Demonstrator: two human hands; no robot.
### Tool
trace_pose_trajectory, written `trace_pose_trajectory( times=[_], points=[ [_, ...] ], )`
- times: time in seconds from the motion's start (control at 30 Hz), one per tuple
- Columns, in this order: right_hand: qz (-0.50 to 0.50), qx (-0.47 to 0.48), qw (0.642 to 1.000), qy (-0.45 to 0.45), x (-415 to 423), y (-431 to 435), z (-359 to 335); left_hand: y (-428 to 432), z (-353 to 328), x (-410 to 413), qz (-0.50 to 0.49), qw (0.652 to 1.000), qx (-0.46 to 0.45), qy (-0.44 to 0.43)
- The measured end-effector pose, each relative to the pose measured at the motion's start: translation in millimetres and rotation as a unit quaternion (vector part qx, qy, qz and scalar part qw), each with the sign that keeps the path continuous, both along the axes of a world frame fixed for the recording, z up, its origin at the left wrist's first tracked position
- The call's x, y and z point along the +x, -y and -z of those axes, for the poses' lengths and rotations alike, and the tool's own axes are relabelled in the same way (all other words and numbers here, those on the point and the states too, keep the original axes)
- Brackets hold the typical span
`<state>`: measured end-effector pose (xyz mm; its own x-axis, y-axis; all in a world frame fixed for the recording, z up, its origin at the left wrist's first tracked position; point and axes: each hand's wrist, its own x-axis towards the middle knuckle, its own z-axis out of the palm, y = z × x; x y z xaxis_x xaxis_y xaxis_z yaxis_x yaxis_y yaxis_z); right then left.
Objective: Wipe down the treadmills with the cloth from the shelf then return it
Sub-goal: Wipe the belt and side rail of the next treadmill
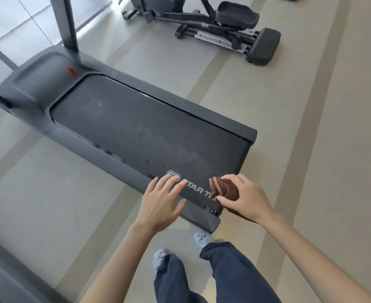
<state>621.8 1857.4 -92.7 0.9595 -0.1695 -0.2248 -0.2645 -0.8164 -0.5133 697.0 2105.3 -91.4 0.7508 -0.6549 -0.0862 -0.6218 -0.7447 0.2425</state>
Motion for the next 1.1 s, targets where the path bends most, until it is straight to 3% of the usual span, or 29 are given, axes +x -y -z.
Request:
trace_pose_trajectory(
  times=[0.33,0.7,0.93,1.1],
  points=[
    [0.101,-0.019,0.995,-0.011,10.0,-32.2,82.0,-41.4,85.2,58.2,0.113,0.993,0.004,0.015],
    [0.129,-0.033,0.991,-0.018,31.0,-29.5,371.2,-6.3,364.2,85.0,0.176,0.981,-0.035,0.067],
    [0.139,-0.076,0.987,0.022,56.2,-14.4,559.1,30.5,559.0,114.2,0.167,0.986,0.002,0.013],
    [0.148,-0.123,0.977,0.087,70.7,-5.1,632.1,44.6,625.8,142.0,0.197,0.979,-0.007,0.051]
  ],
)
